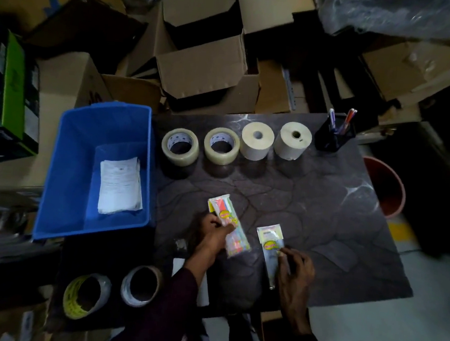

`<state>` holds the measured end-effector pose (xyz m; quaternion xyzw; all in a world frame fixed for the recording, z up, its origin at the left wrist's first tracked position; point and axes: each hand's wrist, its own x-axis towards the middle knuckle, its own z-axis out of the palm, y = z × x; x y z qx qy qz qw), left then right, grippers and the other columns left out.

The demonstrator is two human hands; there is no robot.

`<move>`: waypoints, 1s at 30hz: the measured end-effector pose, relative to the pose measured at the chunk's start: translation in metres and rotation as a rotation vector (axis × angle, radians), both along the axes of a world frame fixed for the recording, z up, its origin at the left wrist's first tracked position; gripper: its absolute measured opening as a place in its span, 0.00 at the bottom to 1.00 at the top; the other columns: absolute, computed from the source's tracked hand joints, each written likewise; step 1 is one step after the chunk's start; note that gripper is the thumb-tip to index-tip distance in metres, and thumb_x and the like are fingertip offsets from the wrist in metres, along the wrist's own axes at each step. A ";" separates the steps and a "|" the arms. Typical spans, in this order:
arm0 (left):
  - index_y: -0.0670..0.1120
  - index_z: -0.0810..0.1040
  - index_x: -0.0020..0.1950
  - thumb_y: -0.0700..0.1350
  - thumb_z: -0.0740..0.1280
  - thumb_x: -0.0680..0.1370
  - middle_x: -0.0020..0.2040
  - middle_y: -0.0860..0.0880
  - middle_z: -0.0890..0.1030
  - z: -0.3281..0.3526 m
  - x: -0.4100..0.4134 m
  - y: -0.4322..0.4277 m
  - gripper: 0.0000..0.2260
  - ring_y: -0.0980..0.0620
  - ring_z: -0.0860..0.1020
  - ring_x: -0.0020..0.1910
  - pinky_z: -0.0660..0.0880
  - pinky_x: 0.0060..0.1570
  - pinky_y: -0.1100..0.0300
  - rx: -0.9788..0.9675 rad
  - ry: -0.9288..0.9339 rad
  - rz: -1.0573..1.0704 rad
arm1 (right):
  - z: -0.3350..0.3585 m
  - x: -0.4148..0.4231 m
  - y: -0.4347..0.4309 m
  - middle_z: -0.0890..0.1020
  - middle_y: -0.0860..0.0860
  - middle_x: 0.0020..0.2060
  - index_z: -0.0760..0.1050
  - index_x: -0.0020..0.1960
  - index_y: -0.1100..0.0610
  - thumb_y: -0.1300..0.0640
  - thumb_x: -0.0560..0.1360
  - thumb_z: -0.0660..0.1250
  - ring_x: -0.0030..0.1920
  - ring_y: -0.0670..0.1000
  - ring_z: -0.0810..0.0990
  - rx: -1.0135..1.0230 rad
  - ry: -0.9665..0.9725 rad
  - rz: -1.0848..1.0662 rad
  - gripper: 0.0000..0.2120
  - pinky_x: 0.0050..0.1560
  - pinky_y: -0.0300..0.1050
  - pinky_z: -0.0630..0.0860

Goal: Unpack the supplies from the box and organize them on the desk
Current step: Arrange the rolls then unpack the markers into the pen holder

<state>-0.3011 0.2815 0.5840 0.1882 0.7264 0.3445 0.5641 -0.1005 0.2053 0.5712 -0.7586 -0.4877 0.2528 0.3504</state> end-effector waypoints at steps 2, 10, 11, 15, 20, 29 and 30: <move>0.46 0.71 0.47 0.38 0.76 0.71 0.50 0.40 0.83 0.020 0.000 0.000 0.14 0.43 0.83 0.44 0.82 0.42 0.47 0.017 -0.245 0.048 | 0.020 -0.013 0.002 0.83 0.52 0.46 0.81 0.46 0.47 0.58 0.78 0.70 0.47 0.50 0.81 0.007 0.196 -0.051 0.07 0.48 0.41 0.78; 0.60 0.53 0.75 0.28 0.74 0.69 0.49 0.41 0.83 0.083 0.009 0.011 0.48 0.50 0.84 0.40 0.82 0.39 0.53 0.368 -0.354 0.042 | 0.100 -0.056 0.013 0.85 0.57 0.42 0.77 0.61 0.56 0.46 0.67 0.79 0.43 0.51 0.84 -0.105 1.034 -0.010 0.28 0.44 0.42 0.83; 0.62 0.50 0.76 0.28 0.74 0.69 0.50 0.41 0.84 0.087 0.008 0.012 0.51 0.50 0.84 0.41 0.82 0.41 0.52 0.417 -0.343 0.006 | 0.108 -0.058 0.015 0.85 0.58 0.42 0.77 0.62 0.58 0.52 0.70 0.77 0.42 0.51 0.84 -0.082 1.044 -0.020 0.23 0.44 0.41 0.83; 0.54 0.71 0.70 0.30 0.74 0.70 0.58 0.45 0.83 0.109 0.002 0.014 0.33 0.53 0.83 0.49 0.80 0.47 0.55 0.558 -0.298 -0.131 | 0.129 -0.062 0.017 0.85 0.60 0.48 0.78 0.59 0.62 0.57 0.69 0.77 0.45 0.53 0.85 -0.060 1.111 -0.029 0.21 0.42 0.41 0.83; 0.50 0.80 0.61 0.31 0.73 0.72 0.52 0.52 0.86 0.131 -0.004 0.018 0.22 0.55 0.83 0.49 0.79 0.46 0.62 0.600 -0.297 -0.176 | 0.140 -0.060 0.009 0.83 0.59 0.45 0.81 0.47 0.60 0.42 0.60 0.82 0.43 0.50 0.84 -0.081 1.132 -0.005 0.27 0.44 0.42 0.83; 0.46 0.79 0.61 0.28 0.72 0.71 0.51 0.47 0.85 0.156 -0.005 0.019 0.22 0.54 0.83 0.46 0.81 0.45 0.58 0.623 -0.389 -0.143 | 0.156 -0.057 0.000 0.84 0.60 0.50 0.83 0.45 0.59 0.56 0.60 0.81 0.46 0.55 0.85 0.070 1.190 0.008 0.15 0.47 0.47 0.83; 0.46 0.79 0.61 0.28 0.72 0.71 0.50 0.47 0.85 0.157 -0.005 0.018 0.22 0.54 0.83 0.46 0.82 0.46 0.56 0.622 -0.397 -0.146 | 0.154 -0.059 0.000 0.83 0.60 0.49 0.82 0.46 0.59 0.59 0.65 0.78 0.43 0.54 0.85 0.092 1.110 -0.066 0.11 0.44 0.44 0.83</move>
